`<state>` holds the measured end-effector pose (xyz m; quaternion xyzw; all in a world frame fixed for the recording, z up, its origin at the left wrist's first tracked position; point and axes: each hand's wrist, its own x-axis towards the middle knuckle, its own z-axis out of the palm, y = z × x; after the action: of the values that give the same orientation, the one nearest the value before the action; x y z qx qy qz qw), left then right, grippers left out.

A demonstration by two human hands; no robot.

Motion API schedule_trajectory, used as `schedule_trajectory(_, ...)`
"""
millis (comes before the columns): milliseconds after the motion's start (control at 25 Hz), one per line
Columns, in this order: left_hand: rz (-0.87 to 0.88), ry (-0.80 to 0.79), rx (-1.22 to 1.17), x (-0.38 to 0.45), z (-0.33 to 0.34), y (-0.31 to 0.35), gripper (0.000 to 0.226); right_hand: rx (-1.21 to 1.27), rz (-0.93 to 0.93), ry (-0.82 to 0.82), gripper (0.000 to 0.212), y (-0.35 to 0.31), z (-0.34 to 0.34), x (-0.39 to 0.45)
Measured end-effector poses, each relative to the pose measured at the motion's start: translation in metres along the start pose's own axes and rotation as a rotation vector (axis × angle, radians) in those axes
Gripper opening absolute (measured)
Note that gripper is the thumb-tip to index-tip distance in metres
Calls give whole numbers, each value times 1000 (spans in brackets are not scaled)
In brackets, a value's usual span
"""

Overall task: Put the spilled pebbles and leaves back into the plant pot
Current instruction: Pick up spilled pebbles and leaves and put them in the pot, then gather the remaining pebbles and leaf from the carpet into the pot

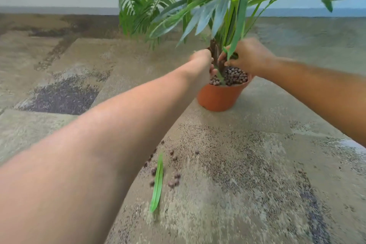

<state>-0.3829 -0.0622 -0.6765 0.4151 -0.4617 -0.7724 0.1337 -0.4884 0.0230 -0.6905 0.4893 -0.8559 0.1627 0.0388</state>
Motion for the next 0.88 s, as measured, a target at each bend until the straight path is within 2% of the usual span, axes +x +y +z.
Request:
schedule_trajectory(120, -76, -209, 39, 1, -2, 3, 39, -64, -11, -223, 37, 14, 13, -1)
schedule_trajectory(160, -87, -267, 17, 2, -8, 4, 43, -51, -32, -236, 39, 16, 16, -2)
schedule_trajectory(240, -21, -217, 96, 9, -25, 11, 46, 6, -58, -154, 37, 14, 18, -6)
schedule_trajectory(360, 219, -67, 315, 22, -82, 15, 47, 60, -160, 67, 33, -7, 20, -19)
schedule_trajectory(440, 332, 89, 695, 32, -146, 6, 34, 35, -330, 191, 28, -38, 30, -33)
schedule_trajectory(480, 367, 182, 981, 36, -181, -4, 28, 38, -423, 221, 26, -56, 38, -38)
schedule_trajectory(520, 388, 263, 1251, 38, -215, -16, 31, 57, -499, 225, 24, -74, 49, -42)
schedule_trajectory(560, 399, 328, 1456, 41, -242, -28, 42, 83, -533, 195, 24, -93, 61, -44)
schedule_trajectory(640, 340, 355, 1570, 44, -278, -49, 62, 125, -476, 39, 27, -128, 90, -43)
schedule_trajectory(760, 200, 194, 1435, 52, -291, -76, 67, 82, -356, -299, 38, -157, 142, -43)
schedule_trajectory(880, 180, 87, 1278, 50, -276, -109, 54, 71, -313, -468, 46, -162, 178, -54)
